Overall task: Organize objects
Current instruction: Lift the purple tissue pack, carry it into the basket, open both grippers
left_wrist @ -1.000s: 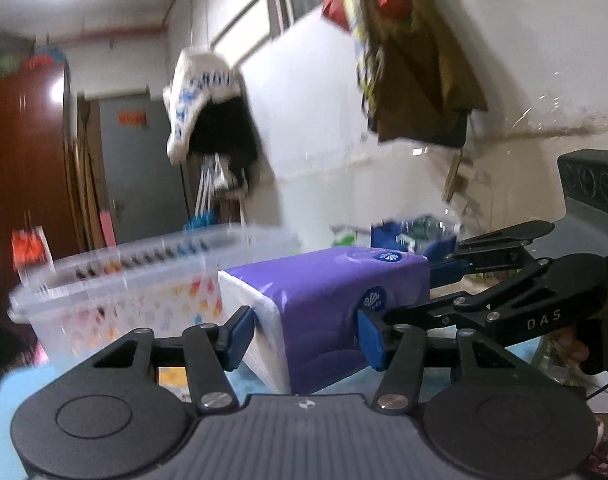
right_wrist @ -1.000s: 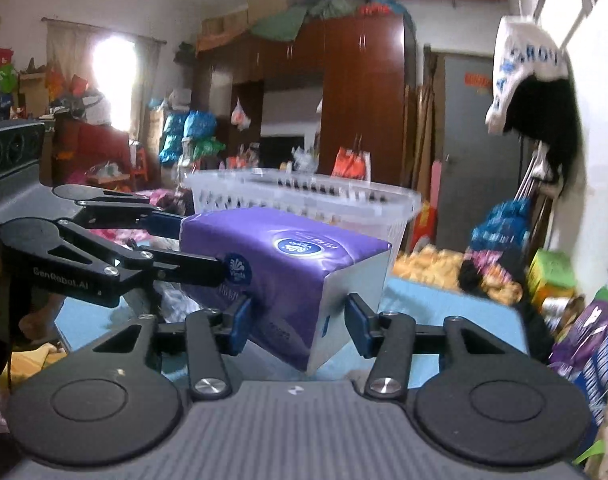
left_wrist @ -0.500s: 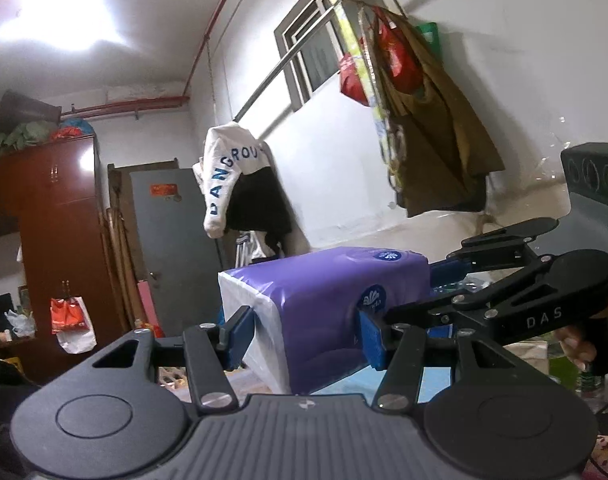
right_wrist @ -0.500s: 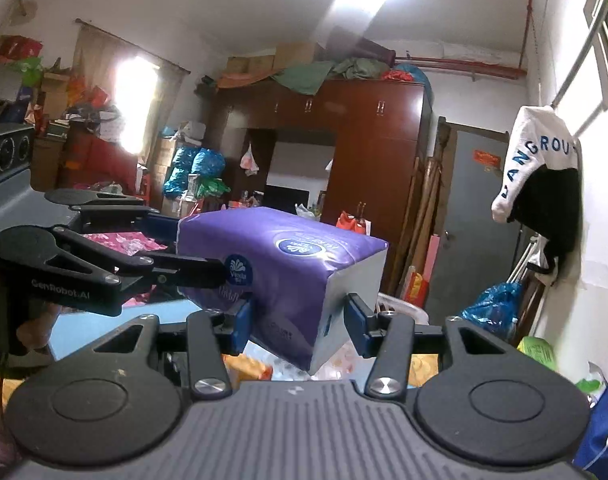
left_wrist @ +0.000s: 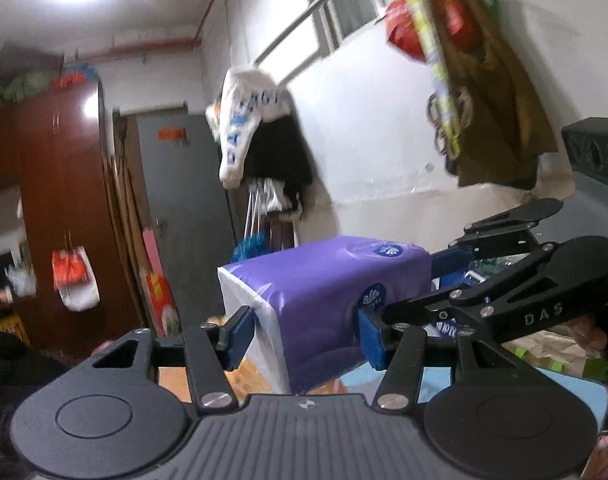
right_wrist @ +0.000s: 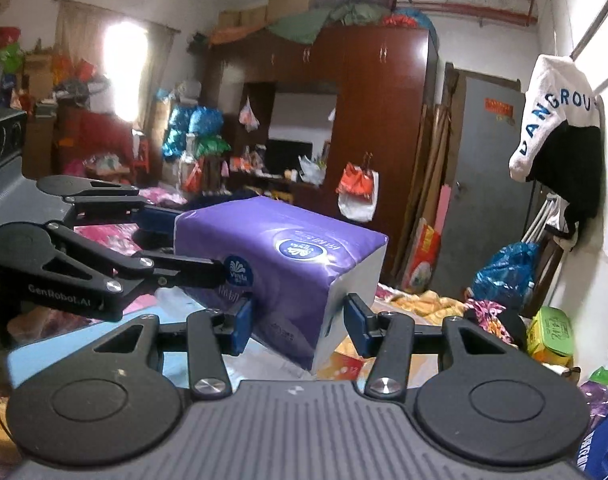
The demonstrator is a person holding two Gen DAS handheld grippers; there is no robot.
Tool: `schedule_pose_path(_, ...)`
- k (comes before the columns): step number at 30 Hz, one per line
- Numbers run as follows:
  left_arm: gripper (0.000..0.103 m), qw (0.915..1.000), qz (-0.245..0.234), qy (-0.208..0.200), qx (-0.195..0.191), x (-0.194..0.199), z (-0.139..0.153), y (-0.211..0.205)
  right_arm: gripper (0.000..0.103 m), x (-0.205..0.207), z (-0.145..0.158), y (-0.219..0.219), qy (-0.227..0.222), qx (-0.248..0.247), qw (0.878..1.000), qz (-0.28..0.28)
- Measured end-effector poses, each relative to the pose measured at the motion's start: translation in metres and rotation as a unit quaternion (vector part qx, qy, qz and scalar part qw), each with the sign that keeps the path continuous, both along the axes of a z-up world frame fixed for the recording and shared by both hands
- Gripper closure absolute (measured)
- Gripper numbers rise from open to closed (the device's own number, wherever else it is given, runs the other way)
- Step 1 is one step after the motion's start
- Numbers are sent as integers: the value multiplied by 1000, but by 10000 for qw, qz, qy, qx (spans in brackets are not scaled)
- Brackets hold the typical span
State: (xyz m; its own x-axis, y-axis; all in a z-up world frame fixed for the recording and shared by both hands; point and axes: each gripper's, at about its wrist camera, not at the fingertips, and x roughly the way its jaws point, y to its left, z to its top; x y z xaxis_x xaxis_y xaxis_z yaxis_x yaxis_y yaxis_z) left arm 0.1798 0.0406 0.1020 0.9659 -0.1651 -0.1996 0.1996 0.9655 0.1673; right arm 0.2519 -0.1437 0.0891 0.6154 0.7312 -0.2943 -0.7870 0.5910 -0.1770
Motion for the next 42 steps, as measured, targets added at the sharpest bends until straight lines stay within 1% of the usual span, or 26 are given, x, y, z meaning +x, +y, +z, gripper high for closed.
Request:
schedule_pose_path(3,44,9998,116,164,31,14,-5,7,51,12,-5,10,166,-128,9998,-27)
schedule_pose_path(7,44,9993,259,257,58,23,-11,14,51,21,-10,16,396,-156,9991,9)
schedule_pose_path(10,44,9990,314,326,35,32,-11,19,51,23,-11,17,476,-205,9987,-12)
schedule_pose_path(13,44,9982,356,477,39,46,-11,23,51,29,-11,22,620,-296,9976,-85)
schedule_pose_path(18,44,9957,447,800,149,69,-17,22,51,45,-18,29,963,-475,9940,-224)
schedule_pose_path(25,43,9935,483,1022,128,77,-23,29,50,51,-16,34,1228,-618,9902,-234)
schedule_pose_path(27,43,9926,492,1106,42,80,-25,33,48,53,-17,34,1296,-624,9893,-225)
schedule_pose_path(29,40,9917,516,1179,70,82,-28,34,41,55,-18,37,1248,-690,9891,-371)
schedule_pose_path(31,30,9919,635,1086,184,76,-29,32,16,49,-17,34,972,-724,9907,-616)
schedule_pose_path(32,24,9925,670,1002,221,70,-28,32,11,44,-15,27,834,-649,9921,-674)
schedule_pose_path(33,22,9935,717,859,217,61,-26,32,4,40,-11,18,738,-489,9933,-748)
schedule_pose_path(34,21,9945,736,730,172,51,-23,32,0,34,-8,6,678,-309,9942,-773)
schedule_pose_path(36,13,9965,682,487,-1,24,-19,33,0,19,-3,-20,652,40,9949,-763)
schedule_pose_path(37,11,9968,680,403,-93,10,-19,32,0,9,-4,-35,662,173,9950,-724)
schedule_pose_path(39,10,9972,675,265,-169,-21,-27,28,0,-13,-14,-66,655,214,9957,-613)
schedule_pose_path(42,10,9966,745,227,-285,-63,-51,22,0,-41,-39,-109,703,390,9933,-833)
